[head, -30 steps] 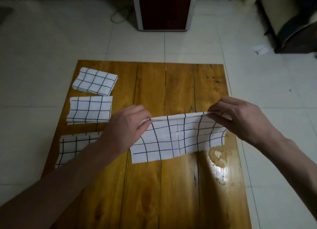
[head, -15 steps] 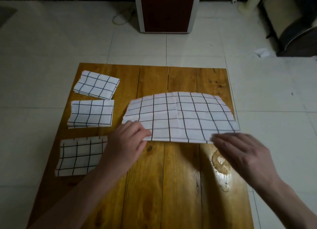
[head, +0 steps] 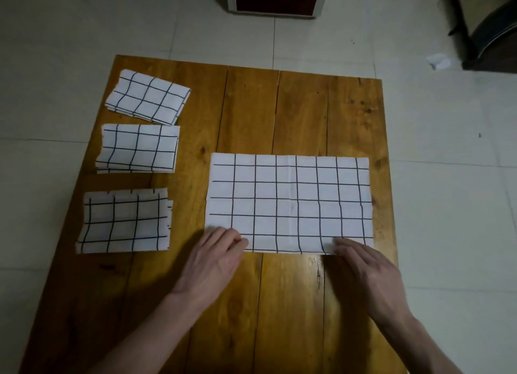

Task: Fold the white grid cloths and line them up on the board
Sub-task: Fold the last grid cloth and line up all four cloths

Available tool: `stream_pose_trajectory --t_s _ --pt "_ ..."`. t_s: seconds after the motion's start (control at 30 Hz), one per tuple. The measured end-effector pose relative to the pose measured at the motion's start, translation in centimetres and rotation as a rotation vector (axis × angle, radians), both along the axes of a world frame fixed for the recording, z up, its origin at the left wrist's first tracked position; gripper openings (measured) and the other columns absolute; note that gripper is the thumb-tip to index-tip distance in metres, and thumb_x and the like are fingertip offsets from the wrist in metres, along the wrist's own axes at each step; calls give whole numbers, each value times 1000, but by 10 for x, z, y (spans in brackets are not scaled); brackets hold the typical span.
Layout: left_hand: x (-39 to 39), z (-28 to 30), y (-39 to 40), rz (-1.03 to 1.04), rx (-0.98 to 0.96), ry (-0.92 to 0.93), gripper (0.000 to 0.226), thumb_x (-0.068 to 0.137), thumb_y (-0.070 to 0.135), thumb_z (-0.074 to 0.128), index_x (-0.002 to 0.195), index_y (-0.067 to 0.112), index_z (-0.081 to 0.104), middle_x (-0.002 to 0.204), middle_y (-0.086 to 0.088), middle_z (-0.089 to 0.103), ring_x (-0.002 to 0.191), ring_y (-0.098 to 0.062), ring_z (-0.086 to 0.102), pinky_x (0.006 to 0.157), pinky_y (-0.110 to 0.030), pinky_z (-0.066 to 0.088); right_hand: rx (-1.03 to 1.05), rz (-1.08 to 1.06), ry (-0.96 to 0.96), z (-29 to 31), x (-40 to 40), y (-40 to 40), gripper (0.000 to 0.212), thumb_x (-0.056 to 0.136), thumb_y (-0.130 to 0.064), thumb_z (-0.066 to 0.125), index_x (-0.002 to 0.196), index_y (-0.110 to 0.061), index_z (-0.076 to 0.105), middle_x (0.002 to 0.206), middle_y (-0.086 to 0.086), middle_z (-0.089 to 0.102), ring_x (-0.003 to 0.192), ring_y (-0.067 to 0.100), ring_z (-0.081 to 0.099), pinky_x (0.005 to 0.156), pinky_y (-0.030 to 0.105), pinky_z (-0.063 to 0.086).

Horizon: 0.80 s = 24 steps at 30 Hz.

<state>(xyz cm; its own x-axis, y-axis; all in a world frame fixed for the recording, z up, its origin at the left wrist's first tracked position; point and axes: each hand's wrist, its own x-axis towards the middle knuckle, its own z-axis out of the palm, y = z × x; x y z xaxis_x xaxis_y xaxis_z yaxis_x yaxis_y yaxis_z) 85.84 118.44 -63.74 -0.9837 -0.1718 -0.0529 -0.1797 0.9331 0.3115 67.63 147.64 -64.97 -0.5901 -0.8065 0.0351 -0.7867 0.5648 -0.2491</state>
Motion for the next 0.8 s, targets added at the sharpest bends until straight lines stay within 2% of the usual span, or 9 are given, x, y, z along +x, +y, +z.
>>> stream_pose_trajectory --t_s 0.13,0.3,0.43,0.53,0.6,0.67,0.73,0.8 --pt "6 -3 -1 50 23 42 37 71 5 93 103 14 77 99 1 66 93 -18 62 83 -34 58 -41 18 3 -4 3 4 35 100 -27 51 120 -16 77 131 2 73 125 20 68 106 46 54" --pt "8 -6 4 68 26 70 37 68 0 93 99 12 77 97 0 66 90 -18 61 77 -30 57 -22 -24 -11 -13 9 8 37 102 -25 50 128 -14 73 142 3 65 136 21 59 112 45 49" --pt "14 -11 10 89 32 19 38 74 1 90 108 10 76 104 -3 66 97 -19 63 77 -33 61 -3 -75 -55 -16 19 10 36 103 -28 55 134 -16 68 149 4 60 144 22 51 112 49 50" --pt "20 -14 24 135 -54 -38 42 88 16 79 128 8 67 120 -9 62 112 -26 62 87 -42 62 8 -119 -87 -15 29 8 40 106 -32 50 141 -16 62 154 3 55 150 20 43 115 50 45" --pt "26 -17 39 143 -112 -98 50 101 31 61 144 5 54 138 -16 57 129 -33 57 102 -50 56 3 -112 -93 -13 41 2 47 109 -36 43 150 -16 53 159 4 49 153 19 37 120 51 39" --pt "32 -19 54 140 -103 -167 64 106 43 37 157 5 39 157 -21 43 148 -37 40 116 -54 43 2 -35 -106 -10 58 -9 54 111 -41 38 159 -17 41 166 3 39 156 18 30 123 49 34" --pt "37 -23 66 99 -90 -197 69 107 48 27 163 7 25 170 -18 21 159 -32 18 124 -51 31 10 74 -119 -7 76 -23 58 112 -45 36 162 -16 34 171 2 29 159 17 23 125 48 31" --pt "41 -27 73 78 -67 -202 70 108 49 23 165 10 17 174 -12 8 161 -27 8 127 -49 24 57 148 -124 -4 91 -37 63 112 -48 36 165 -15 27 174 2 20 161 18 16 126 49 29"
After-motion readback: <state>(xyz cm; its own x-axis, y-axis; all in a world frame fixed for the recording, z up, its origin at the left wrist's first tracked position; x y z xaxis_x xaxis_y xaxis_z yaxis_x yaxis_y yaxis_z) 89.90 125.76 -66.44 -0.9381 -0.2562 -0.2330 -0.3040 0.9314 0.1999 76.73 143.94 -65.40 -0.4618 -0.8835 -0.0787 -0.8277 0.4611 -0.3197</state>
